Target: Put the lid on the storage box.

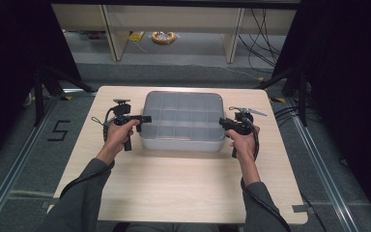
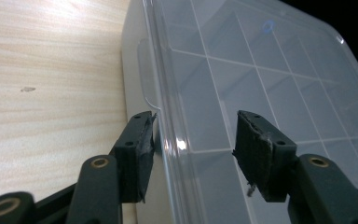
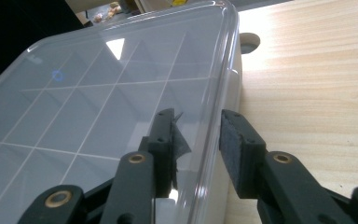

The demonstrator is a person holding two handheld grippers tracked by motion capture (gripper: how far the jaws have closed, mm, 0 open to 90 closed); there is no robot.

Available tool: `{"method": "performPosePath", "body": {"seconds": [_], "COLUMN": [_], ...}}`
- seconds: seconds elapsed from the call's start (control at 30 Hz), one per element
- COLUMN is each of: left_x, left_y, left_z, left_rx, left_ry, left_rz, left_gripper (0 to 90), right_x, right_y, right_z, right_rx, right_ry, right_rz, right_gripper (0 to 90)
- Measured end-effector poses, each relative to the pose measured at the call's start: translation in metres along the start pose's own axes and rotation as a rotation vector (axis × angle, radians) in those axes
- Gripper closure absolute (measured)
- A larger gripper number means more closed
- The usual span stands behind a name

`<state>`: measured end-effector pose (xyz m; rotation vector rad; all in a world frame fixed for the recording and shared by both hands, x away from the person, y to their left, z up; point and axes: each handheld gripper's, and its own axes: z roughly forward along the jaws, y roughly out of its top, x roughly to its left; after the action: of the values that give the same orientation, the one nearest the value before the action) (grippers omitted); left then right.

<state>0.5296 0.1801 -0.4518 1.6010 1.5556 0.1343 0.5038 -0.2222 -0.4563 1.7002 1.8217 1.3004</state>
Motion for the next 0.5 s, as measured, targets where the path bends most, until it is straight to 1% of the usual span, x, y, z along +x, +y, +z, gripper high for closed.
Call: {"method": "performPosePath", "body": {"seconds": [0.03,0.07,0.1,0.13,0.17,0.2,0.23,0.27,0.3,0.33,0.37,0.4,0.43,0.5], "left_x": [0.0008,0.0008,0.0008,0.0011,0.0015,0.0021,0.0034,0.0035,0.0035,0.0019,0.0019,0.0023,0.0026,0.002], "left_y": [0.0011,0.0011,0.0016,0.0015,0.0013,0.0001,-0.0001,-0.0006,-0.0006,-0.0017,-0.0017,-0.0015,-0.0012,-0.0015], "left_z": [0.0,0.0,-0.0004,-0.0004,-0.0006,-0.0006,-0.0008,-0.0012,-0.0012,-0.0022,-0.0022,-0.0035,-0.0044,-0.0055], "left_rx": [0.0,0.0,0.004,0.002,-0.001,-0.006,-0.005,-0.01,-0.01,-0.019,-0.019,-0.016,-0.017,-0.024], "left_ry": [0.0,0.0,0.002,0.003,0.003,0.005,0.004,0.006,0.006,0.014,0.014,0.015,0.016,0.023], "left_rz": [0.015,0.015,0.015,0.017,0.017,0.006,0.018,0.027,0.027,0.011,0.011,0.028,0.046,0.039], "left_gripper": [46.8,47.3,47.3,49.0,49.0,50.6,51.8,52.6,53.7,54.7,55.6,55.6,57.7,60.6], "right_x": [0.0008,0.0008,0.0036,0.0012,0.0012,0.0015,0.0028,0.001,0.001,0.0014,0.0014,0.0031,0.0041,0.0047], "right_y": [0.0004,0.0004,0.0001,-0.0006,-0.0006,-0.001,-0.0007,-0.0007,-0.0007,0.0002,0.0002,-0.0001,0.0003,0.0004], "right_z": [-0.001,-0.001,-0.0024,-0.0012,-0.0012,-0.0006,-0.002,-0.001,-0.001,-0.0013,-0.0013,-0.0007,-0.0019,-0.0018], "right_rx": [0.004,0.004,0.016,0.01,0.01,0.002,0.01,0.003,0.003,0.004,0.004,0.004,0.007,0.01], "right_ry": [0.004,0.004,0.008,0.005,0.005,0.002,0.011,0.012,0.012,0.007,0.007,-0.004,0.004,-0.003], "right_rz": [0.012,0.012,0.056,0.036,0.036,0.032,0.041,0.01,0.01,-0.015,-0.015,-0.007,0.003,-0.003], "right_gripper": [67.1,67.1,67.0,66.7,66.7,65.9,65.8,65.9,65.9,65.9,65.9,65.9,65.9,65.8]}}
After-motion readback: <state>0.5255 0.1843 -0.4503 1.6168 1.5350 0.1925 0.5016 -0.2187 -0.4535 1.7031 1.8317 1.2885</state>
